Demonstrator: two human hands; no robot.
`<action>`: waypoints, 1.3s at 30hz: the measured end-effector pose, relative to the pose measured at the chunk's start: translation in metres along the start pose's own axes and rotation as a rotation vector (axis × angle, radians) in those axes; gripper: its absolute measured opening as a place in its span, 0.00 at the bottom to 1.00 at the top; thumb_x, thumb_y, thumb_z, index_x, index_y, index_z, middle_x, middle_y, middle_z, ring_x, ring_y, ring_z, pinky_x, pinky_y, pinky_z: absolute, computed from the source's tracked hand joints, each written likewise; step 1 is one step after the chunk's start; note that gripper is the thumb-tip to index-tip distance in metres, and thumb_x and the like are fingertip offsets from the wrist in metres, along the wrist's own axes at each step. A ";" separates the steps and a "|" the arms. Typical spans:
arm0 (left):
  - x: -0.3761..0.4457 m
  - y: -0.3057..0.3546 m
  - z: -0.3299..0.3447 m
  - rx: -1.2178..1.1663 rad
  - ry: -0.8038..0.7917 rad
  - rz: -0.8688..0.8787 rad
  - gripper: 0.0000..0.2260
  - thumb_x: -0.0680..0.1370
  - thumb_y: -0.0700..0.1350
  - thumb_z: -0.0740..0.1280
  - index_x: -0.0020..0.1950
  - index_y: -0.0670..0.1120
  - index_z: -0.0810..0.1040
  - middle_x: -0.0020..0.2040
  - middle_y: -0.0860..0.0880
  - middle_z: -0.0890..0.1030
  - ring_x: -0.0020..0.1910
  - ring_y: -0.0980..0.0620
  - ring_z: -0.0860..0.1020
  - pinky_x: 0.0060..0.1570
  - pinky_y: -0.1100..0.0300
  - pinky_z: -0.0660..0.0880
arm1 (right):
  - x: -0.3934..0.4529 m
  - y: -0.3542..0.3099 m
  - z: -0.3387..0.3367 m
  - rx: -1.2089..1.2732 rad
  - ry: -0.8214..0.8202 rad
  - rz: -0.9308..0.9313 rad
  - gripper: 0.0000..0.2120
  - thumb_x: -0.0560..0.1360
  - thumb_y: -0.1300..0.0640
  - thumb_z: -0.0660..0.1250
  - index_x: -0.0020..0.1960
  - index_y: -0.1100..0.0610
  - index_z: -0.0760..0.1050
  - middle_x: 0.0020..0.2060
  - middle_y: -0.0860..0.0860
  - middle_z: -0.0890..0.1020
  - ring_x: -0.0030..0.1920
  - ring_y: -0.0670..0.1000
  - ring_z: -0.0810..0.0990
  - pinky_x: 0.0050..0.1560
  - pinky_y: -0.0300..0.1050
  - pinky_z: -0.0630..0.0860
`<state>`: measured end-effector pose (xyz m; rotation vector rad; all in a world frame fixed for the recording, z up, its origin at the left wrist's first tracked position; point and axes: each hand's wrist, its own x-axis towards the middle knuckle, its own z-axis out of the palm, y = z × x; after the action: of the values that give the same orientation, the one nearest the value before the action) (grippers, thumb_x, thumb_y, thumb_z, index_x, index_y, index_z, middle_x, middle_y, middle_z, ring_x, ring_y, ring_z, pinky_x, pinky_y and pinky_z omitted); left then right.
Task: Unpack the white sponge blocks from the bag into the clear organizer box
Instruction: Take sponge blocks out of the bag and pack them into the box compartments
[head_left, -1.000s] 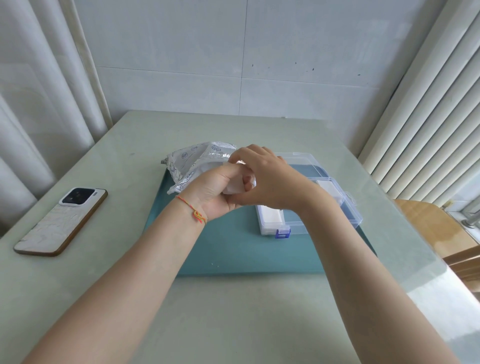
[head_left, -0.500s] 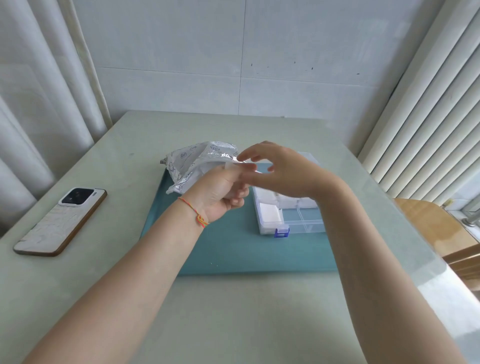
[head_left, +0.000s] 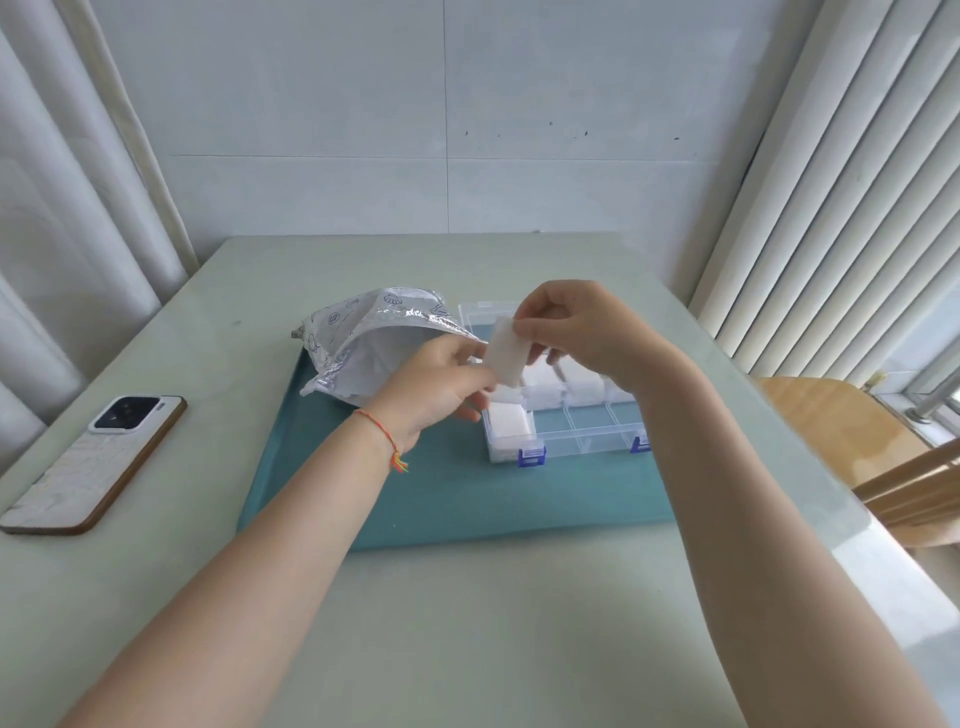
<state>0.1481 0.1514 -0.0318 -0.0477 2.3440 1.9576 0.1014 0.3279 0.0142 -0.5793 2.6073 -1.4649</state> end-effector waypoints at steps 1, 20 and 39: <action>0.002 -0.003 0.001 0.071 0.064 -0.001 0.11 0.76 0.36 0.68 0.57 0.40 0.77 0.40 0.45 0.79 0.32 0.50 0.77 0.32 0.59 0.77 | -0.003 0.006 -0.003 -0.017 -0.009 0.036 0.02 0.75 0.63 0.69 0.45 0.59 0.79 0.33 0.51 0.84 0.32 0.47 0.81 0.39 0.45 0.76; -0.001 -0.015 0.006 0.335 0.073 0.022 0.09 0.76 0.33 0.65 0.43 0.45 0.81 0.37 0.43 0.79 0.29 0.46 0.82 0.35 0.53 0.82 | -0.011 0.027 0.042 -0.588 -0.056 0.057 0.05 0.73 0.53 0.72 0.43 0.51 0.77 0.42 0.46 0.81 0.41 0.49 0.77 0.38 0.43 0.73; -0.018 -0.015 -0.058 0.947 0.832 0.622 0.08 0.67 0.40 0.70 0.46 0.45 0.80 0.44 0.44 0.76 0.44 0.41 0.76 0.40 0.55 0.69 | -0.003 -0.024 0.076 -0.496 -0.003 -0.126 0.11 0.76 0.60 0.62 0.52 0.57 0.82 0.45 0.50 0.82 0.47 0.53 0.79 0.49 0.46 0.77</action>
<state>0.1649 0.0908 -0.0341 -0.0836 3.9789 0.7248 0.1306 0.2563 -0.0065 -0.7984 2.9872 -0.8251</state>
